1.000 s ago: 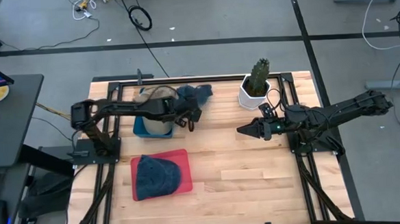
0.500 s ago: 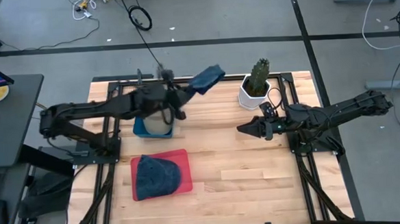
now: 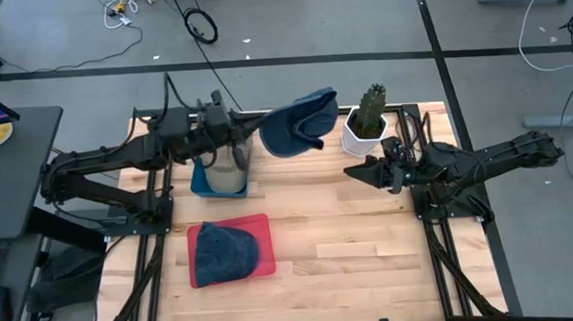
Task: Pick & Place hat
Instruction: Put the blue cap into the pink bin
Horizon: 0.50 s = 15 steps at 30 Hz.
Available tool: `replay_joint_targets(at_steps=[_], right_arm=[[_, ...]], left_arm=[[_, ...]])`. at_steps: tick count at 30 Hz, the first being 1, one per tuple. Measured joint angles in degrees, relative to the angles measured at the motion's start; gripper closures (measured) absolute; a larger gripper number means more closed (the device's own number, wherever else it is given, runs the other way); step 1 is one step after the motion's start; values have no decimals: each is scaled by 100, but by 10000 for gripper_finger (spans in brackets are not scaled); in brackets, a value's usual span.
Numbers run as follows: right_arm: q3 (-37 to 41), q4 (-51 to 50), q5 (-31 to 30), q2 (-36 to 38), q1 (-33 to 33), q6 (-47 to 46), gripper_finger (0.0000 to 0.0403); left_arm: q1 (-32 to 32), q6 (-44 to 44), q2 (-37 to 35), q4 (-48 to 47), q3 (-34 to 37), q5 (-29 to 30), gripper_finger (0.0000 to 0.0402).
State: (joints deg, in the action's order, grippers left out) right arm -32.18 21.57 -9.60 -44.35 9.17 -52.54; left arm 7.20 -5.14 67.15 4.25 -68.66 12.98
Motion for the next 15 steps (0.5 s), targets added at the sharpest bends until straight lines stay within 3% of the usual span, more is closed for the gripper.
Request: replay_joint_targets(at_steps=[7,15], right_arm=[[0,-109,-714,554,2,660,266],[0,-537,-781,1022,0,964,266]], left_arm=[[-8,932,-54,285,9,-665,393],[-12,1245,-45,1306,9,-996,393]])
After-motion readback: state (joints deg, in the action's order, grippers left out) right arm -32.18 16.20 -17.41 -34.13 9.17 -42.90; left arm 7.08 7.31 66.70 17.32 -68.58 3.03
